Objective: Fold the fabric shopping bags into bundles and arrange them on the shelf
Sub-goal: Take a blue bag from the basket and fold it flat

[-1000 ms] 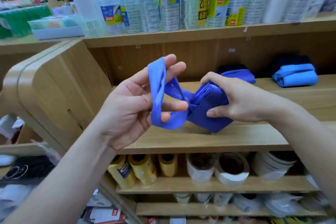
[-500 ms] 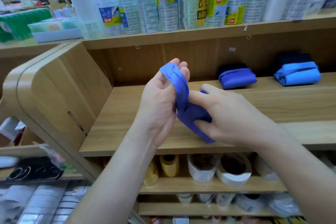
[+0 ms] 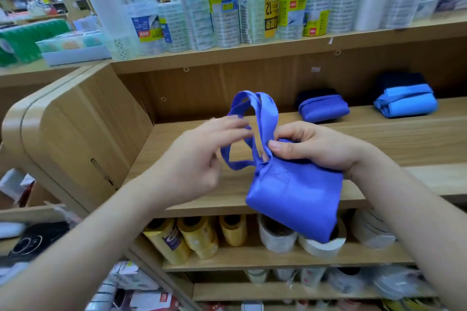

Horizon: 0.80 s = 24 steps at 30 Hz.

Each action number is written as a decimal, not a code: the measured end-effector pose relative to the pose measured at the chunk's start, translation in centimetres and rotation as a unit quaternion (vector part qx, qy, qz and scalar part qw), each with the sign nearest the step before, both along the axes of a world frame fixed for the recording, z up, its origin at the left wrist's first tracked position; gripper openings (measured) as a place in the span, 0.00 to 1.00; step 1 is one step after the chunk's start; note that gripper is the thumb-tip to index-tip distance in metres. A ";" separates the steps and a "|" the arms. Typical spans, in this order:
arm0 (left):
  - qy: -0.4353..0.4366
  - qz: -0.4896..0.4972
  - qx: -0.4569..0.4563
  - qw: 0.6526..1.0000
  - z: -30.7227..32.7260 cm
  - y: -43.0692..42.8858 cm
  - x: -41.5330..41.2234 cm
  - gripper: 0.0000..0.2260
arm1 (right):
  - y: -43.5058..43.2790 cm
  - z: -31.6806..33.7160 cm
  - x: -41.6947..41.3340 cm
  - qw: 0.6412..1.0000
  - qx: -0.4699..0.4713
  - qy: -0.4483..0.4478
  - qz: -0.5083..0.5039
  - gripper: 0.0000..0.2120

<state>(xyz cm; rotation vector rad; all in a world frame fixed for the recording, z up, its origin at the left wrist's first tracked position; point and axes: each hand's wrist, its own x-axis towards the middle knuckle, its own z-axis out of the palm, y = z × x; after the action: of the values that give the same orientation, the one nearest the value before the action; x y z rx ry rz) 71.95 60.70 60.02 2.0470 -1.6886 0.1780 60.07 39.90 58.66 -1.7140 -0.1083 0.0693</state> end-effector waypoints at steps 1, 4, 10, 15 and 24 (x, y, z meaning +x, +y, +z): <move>-0.141 -0.018 0.054 0.988 0.1 0.1 0.2 0.31 | -0.2 -0.1 0.1 0.999 0.012 0.006 0.030 0.12; -0.227 -0.098 0.131 0.960 0.5 0.0 -0.4 0.24 | -0.1 -0.6 0.3 0.993 0.047 0.037 0.105 0.12; -0.066 -0.159 -0.027 0.985 0.7 0.0 -2.0 0.18 | -0.6 -1.4 -0.2 0.978 0.111 0.053 0.168 0.11; 0.008 -0.104 0.156 0.982 0.5 -1.0 -1.8 0.11 | -1.2 -1.6 -0.4 0.978 0.107 0.071 0.167 0.10; 0.253 0.035 0.256 0.932 3.3 -0.6 -0.3 0.25 | -3.2 -1.2 -1.9 0.999 -0.010 0.034 0.005 0.21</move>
<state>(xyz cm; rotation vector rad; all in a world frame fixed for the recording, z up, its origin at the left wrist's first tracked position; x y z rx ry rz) 71.62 60.11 63.30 2.2436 -1.4219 -0.7825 58.20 36.70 57.48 -1.7285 -0.0657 0.1357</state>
